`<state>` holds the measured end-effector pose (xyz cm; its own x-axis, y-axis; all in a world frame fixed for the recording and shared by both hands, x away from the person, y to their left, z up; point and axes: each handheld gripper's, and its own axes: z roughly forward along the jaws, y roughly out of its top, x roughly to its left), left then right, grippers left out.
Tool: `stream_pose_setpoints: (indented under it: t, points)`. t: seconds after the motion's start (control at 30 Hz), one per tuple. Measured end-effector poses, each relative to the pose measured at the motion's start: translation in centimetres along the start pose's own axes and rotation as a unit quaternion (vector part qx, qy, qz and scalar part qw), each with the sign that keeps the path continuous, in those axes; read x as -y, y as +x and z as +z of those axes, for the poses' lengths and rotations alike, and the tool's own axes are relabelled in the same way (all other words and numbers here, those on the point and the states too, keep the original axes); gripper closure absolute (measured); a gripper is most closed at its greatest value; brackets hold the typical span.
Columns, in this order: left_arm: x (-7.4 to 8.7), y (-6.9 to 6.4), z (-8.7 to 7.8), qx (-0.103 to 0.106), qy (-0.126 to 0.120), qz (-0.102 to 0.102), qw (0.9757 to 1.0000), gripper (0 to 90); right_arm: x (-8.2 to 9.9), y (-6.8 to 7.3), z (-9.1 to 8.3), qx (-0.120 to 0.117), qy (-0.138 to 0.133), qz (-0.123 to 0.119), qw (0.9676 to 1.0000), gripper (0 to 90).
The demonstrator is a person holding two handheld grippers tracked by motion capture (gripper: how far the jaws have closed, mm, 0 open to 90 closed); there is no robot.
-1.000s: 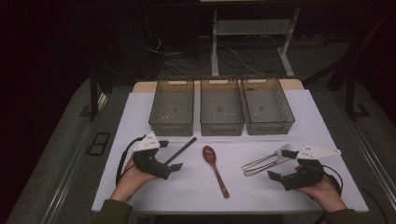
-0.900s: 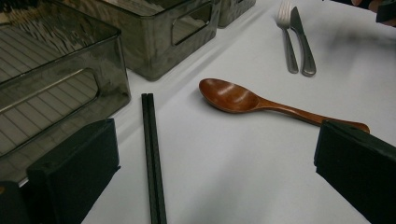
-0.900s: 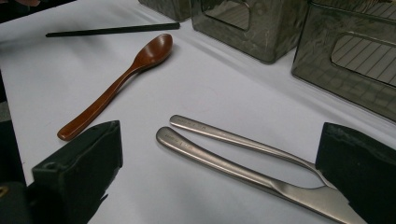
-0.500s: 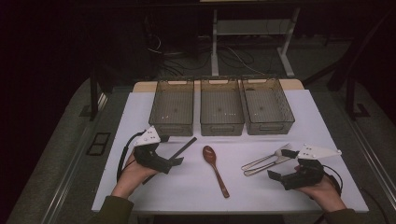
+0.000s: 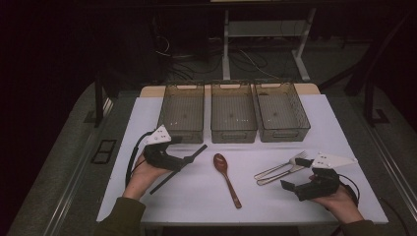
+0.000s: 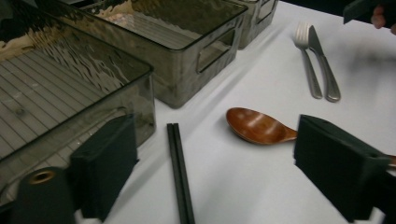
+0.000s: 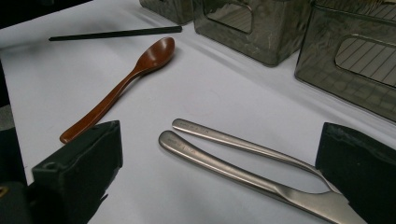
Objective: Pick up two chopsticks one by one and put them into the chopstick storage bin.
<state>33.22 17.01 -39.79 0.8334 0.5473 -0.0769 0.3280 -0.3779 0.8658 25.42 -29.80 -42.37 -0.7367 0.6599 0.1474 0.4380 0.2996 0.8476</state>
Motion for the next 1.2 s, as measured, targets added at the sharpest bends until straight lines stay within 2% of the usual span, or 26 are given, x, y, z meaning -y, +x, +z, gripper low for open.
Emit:
stream_pose_setpoints:
  t: [0.17, 0.2, 0.27, 0.4, 0.53, 0.67, 0.8, 1.03, 1.13, 1.2]
  points:
    - [0.4, 0.8, 0.8, -0.004, 0.002, -0.008, 1.0000, 24.5, 0.1, -0.1, -0.1, 0.002, -0.001, 0.000, 1.0000, 0.2]
    - [0.7, 1.0, 1.1, -0.003, 0.011, -0.011, 0.9999, 28.8, 0.1, 0.0, -0.1, 0.002, -0.001, 0.002, 1.0000, 0.2]
    - [0.9, 1.0, 1.3, -0.005, 0.014, -0.013, 0.9998, 34.0, 0.1, -0.1, -0.1, 0.002, -0.001, 0.001, 1.0000, 0.2]
    - [1.5, 1.2, 1.8, -0.020, 0.044, -0.020, 0.9986, 46.2, 0.1, -0.1, -0.1, 0.003, -0.001, 0.000, 1.0000, 0.2]
    - [1.7, 1.4, 1.9, -0.025, 0.055, -0.027, 0.9978, 56.6, 0.1, -0.1, 0.0, 0.003, 0.001, -0.001, 1.0000, 0.2]
    - [2.0, 1.6, 1.9, -0.021, 0.062, -0.033, 0.9973, 65.2, 0.1, -0.1, 0.0, 0.004, 0.001, -0.002, 1.0000, 0.2]
    - [2.4, 1.7, 2.2, -0.019, 0.077, -0.040, 0.9960, 70.6, 0.1, -0.1, 0.0, 0.005, 0.002, -0.003, 1.0000, 0.2]
    - [2.7, 1.8, 2.4, -0.016, 0.091, -0.042, 0.9948, 73.6, 0.2, -0.1, 0.0, 0.005, 0.001, -0.004, 1.0000, 0.2]
    - [3.0, 1.9, 2.6, -0.013, 0.107, -0.046, 0.9931, 75.8, 0.2, -0.1, 0.0, 0.006, 0.001, -0.004, 1.0000, 0.2]
    - [3.1, 2.0, 2.6, -0.012, 0.109, -0.050, 0.9927, 77.3, 0.2, -0.1, -0.1, 0.006, -0.001, -0.004, 1.0000, 0.2]
